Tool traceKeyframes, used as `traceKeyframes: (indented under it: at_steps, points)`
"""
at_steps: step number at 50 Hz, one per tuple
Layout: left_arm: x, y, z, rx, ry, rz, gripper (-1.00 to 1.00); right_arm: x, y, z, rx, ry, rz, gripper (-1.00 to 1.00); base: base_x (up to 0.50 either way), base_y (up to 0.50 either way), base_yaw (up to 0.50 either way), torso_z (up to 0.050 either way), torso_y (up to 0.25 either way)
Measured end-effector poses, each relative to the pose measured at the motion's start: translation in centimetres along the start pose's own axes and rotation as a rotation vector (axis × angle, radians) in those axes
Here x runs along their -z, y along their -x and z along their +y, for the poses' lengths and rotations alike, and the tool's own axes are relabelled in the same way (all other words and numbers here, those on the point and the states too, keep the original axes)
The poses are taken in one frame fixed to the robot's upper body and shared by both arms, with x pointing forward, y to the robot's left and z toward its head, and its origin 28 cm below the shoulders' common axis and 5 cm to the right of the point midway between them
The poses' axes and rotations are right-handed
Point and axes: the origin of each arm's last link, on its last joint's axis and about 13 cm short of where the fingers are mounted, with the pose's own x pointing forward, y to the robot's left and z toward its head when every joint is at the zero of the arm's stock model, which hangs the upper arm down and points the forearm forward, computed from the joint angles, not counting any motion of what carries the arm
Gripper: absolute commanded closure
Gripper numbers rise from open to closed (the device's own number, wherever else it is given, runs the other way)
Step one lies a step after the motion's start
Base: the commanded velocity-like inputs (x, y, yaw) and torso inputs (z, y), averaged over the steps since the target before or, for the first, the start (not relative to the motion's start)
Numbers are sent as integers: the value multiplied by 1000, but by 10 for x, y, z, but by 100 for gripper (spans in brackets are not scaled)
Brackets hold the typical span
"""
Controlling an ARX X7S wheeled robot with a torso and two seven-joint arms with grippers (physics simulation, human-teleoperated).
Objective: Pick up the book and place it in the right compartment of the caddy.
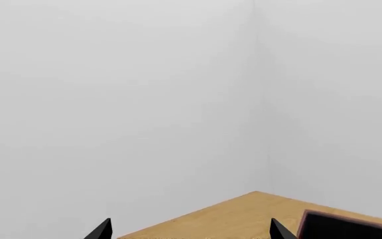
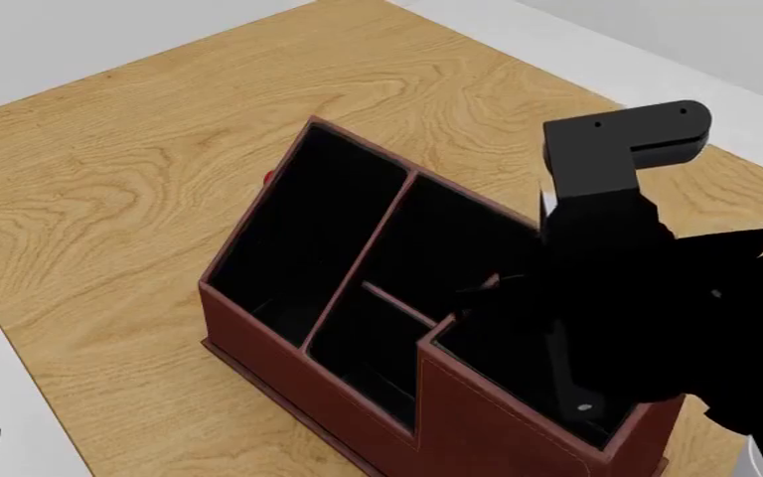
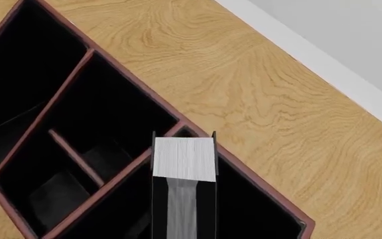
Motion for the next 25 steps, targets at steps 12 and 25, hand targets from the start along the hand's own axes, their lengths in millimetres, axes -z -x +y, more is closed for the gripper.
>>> traceKeyframes:
  at_steps: [12, 25]
  points:
    - [3, -1, -1, 3, -4, 4, -100, 5, -8, 0, 5, -1, 15, 100, 0, 0, 0, 1, 1]
    - [4, -1, -1, 4, -7, 7, -100, 12, -16, 1, 10, 5, 30, -100, 0, 0, 0, 0, 1]
